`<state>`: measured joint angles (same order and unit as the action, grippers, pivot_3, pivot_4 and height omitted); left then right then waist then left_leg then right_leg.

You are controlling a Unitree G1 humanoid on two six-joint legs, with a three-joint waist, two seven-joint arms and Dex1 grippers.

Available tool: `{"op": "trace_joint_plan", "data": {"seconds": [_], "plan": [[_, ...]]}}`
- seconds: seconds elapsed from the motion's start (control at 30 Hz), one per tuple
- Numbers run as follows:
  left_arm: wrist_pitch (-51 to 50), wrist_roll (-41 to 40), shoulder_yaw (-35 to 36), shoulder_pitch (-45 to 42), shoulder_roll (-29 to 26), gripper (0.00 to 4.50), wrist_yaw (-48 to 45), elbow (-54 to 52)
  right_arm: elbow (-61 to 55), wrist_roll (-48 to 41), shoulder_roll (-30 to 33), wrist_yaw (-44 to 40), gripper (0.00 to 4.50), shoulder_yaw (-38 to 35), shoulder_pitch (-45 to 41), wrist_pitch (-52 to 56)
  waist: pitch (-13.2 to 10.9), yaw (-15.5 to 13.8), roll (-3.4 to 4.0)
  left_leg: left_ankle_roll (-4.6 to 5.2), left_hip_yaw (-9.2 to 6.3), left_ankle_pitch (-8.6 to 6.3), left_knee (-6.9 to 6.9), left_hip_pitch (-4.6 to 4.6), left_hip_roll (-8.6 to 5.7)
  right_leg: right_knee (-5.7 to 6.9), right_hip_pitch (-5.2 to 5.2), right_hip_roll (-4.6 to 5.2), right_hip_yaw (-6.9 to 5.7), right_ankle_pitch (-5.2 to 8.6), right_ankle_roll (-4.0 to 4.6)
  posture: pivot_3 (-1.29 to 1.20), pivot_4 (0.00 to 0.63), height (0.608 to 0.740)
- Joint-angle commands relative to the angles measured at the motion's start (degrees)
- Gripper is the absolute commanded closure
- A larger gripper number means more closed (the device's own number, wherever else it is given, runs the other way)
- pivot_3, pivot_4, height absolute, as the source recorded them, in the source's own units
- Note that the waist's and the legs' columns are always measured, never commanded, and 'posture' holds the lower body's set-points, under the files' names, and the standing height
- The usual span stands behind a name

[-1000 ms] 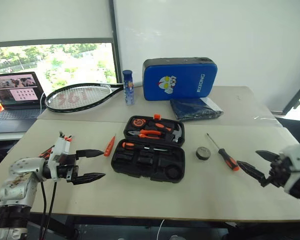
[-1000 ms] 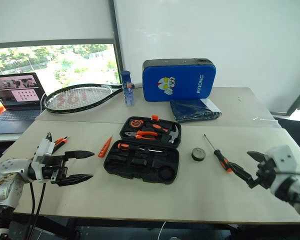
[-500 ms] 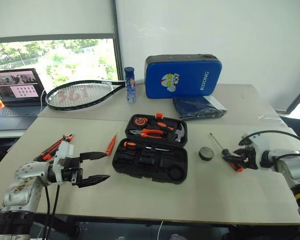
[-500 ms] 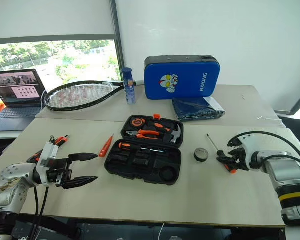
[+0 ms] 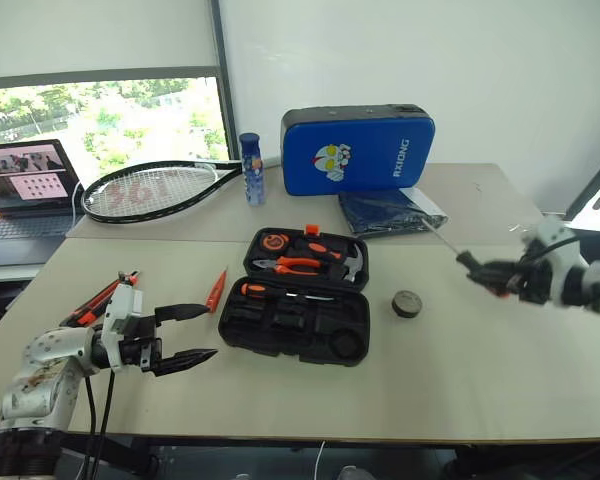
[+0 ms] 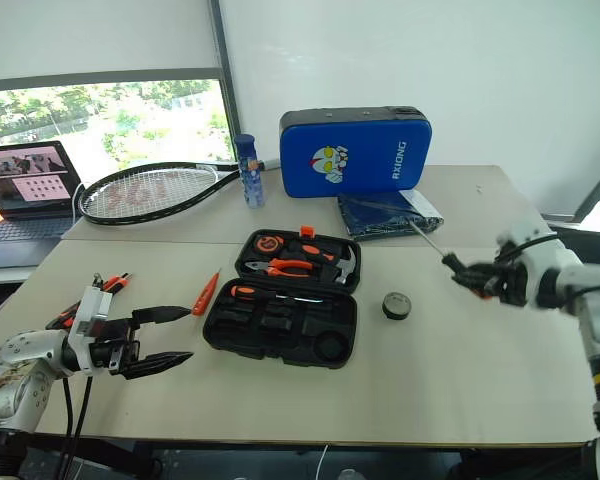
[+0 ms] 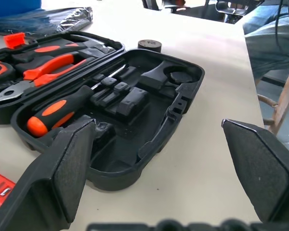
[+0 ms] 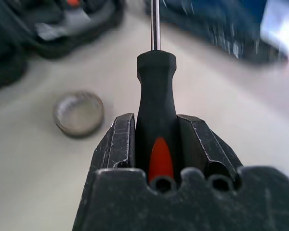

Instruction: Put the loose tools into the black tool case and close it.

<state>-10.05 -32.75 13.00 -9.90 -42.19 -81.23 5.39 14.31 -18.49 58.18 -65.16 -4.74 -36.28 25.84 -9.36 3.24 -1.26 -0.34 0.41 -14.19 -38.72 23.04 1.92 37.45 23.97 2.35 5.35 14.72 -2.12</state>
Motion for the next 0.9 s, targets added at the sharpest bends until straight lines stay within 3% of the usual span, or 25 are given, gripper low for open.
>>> {"op": "trace_joint_plan", "data": {"seconds": [0.03,0.37,0.9], "plan": [[-0.14,-1.6,2.05,1.07,0.33,0.0,1.64,-1.61,-8.57,-0.93,-4.32,-3.35,3.51,7.22,-3.64,4.51,0.01,0.43,-0.07,0.0,0.0,0.0,-0.03,-0.01,0.01,0.1,0.03,-0.01,0.0,0.0,0.0,0.0,0.15,0.74],[-0.65,-2.19,1.9,2.83,1.27,0.0,4.63,-3.87,-8.24,11.31,-19.65,-0.93,3.51,28.45,-15.42,10.94,-0.02,-0.05,-0.08,-0.06,-0.11,0.04,-0.19,0.28,-0.08,0.44,0.39,0.06,-0.07,-0.02,0.04,0.0,0.15,0.74],[-1.51,-2.59,2.0,4.9,1.11,0.0,6.48,-6.92,-2.4,19.01,-25.57,-1.22,3.51,34.15,-17.57,11.38,-0.02,-0.61,-0.1,-0.07,-0.11,0.05,-0.2,0.18,-0.08,0.5,0.35,0.08,-0.16,-0.01,0.08,0.0,0.15,0.74]]}}
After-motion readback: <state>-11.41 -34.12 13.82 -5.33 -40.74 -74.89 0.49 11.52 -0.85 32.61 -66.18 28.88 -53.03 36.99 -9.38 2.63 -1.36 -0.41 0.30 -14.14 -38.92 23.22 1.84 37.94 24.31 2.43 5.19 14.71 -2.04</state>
